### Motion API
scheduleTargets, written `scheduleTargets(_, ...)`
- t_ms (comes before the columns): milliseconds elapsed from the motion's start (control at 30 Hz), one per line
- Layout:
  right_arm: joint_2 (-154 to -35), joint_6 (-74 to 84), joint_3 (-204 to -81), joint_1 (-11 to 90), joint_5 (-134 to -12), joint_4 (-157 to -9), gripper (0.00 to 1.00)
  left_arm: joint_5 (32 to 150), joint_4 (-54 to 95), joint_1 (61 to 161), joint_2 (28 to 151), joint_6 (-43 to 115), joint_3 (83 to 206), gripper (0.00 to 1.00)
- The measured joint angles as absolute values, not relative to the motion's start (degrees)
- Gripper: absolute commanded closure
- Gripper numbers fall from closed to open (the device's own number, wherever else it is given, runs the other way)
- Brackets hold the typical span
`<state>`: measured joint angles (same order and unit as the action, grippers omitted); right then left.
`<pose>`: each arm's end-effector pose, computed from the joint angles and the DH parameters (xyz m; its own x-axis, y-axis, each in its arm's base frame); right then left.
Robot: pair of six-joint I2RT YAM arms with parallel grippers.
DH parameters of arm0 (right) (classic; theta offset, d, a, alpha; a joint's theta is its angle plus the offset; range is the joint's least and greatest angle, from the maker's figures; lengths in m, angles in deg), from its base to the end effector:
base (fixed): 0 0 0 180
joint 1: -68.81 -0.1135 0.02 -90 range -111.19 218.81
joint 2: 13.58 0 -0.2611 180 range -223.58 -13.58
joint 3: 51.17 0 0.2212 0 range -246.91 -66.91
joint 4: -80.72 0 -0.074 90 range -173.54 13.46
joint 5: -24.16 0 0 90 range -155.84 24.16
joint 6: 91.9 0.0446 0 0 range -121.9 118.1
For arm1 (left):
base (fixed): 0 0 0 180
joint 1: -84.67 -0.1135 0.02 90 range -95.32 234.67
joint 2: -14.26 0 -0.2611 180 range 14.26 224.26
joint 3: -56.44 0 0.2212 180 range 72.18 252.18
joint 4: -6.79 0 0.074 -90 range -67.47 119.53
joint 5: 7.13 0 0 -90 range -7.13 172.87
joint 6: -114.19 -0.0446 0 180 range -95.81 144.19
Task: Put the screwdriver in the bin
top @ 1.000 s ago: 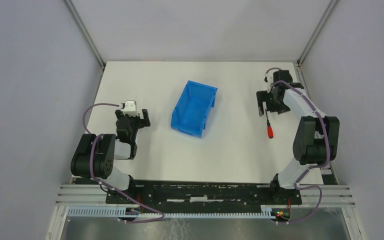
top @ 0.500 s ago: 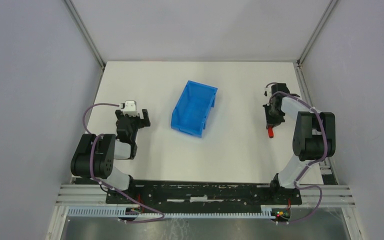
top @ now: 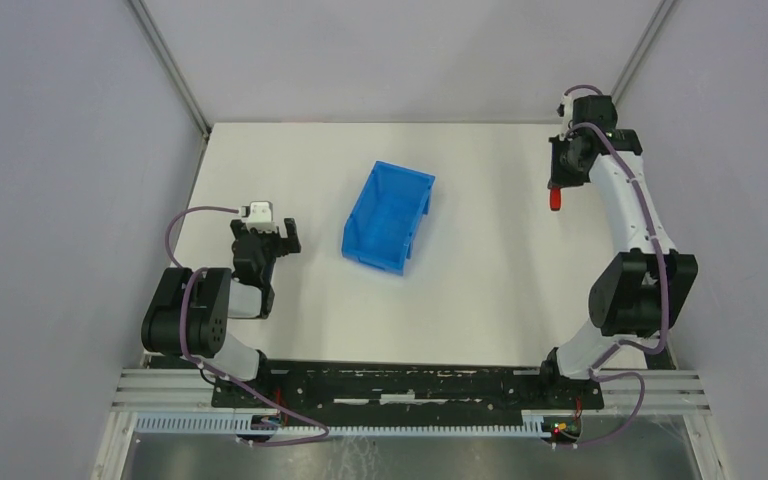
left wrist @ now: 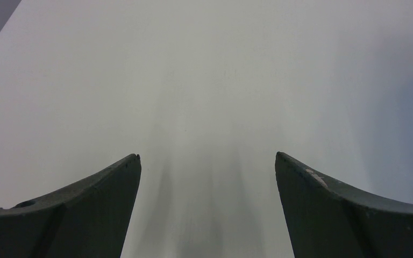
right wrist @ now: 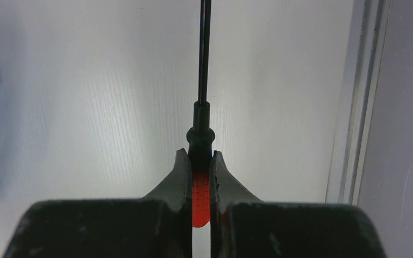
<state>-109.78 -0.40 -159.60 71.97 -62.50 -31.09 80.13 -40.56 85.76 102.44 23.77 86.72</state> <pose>0.3301 -0.0208 0.3217 -0.8248 0.0717 -0.5608 0.1092 0.9934 -0.0336 0.2458 -0.0025 0.1654 -0.1833 0.0108 -0.9830 -0.0266 0.9995 0.0160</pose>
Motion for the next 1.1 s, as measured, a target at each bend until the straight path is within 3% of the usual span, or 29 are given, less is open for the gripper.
scheduleTargets(133, -109.2, 4.0, -159.6, 67.8, -64.0, -30.9, 1.00, 80.1, -40.5, 85.8, 102.4, 23.8, 86.7, 0.00)
scheduleTargets(467, -124.0, 14.6, -176.2, 33.2, -67.6, -43.5, 1.00, 80.1, -40.6, 85.8, 102.4, 23.8, 86.7, 0.00)
scheduleTargets(767, -125.5, 20.8, -164.9, 30.6, -65.3, -52.2, 1.00, 80.1, -40.6, 85.8, 102.4, 23.8, 86.7, 0.00)
scheduleTargets(800, -125.6, 21.3, -163.6, 30.6, -65.1, -53.2, 0.97, 80.1, -40.6, 85.8, 102.4, 23.8, 86.7, 0.00)
scheduleTargets(933, -126.2, 23.3, -159.2, 30.1, -64.8, -55.9, 0.62, 80.1, -40.5, 85.8, 102.4, 23.8, 86.7, 0.00)
scheduleTargets(1100, -126.9, 25.0, -158.2, 29.8, -64.4, -57.2, 0.48, 80.1, -40.6, 85.8, 102.4, 23.8, 86.7, 0.00)
